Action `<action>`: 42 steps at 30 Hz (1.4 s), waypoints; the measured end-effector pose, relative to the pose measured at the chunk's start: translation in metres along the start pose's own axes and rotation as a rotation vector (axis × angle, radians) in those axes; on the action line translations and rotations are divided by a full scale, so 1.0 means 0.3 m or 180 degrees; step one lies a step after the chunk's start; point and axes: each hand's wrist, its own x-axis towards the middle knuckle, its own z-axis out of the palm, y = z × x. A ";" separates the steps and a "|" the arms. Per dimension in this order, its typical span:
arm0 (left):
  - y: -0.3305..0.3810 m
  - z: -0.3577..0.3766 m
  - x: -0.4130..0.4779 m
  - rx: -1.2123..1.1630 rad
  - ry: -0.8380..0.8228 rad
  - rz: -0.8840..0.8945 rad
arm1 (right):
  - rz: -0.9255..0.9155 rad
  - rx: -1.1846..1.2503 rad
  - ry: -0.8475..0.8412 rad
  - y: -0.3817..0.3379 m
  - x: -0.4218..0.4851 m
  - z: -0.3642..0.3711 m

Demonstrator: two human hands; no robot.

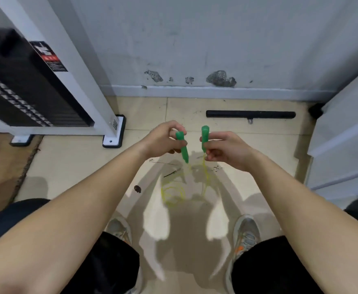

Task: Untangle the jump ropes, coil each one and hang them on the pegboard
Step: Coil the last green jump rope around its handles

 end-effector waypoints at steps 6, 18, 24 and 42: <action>0.181 -0.026 -0.155 0.0053 0.0128 0.0560 | -0.0784 -0.1526 0.0488 -0.119 -0.117 0.065; 0.165 -0.058 -0.171 -0.0548 0.0308 0.0172 | -0.1054 -0.1243 0.0238 -0.116 -0.053 0.204; 0.158 -0.083 -0.141 -0.0704 0.0606 0.0113 | -0.0949 -0.0791 0.0193 -0.118 -0.028 0.227; 0.110 -0.193 -0.123 -0.1020 0.0604 -0.1173 | -0.1348 -0.1026 0.0340 -0.230 -0.096 0.034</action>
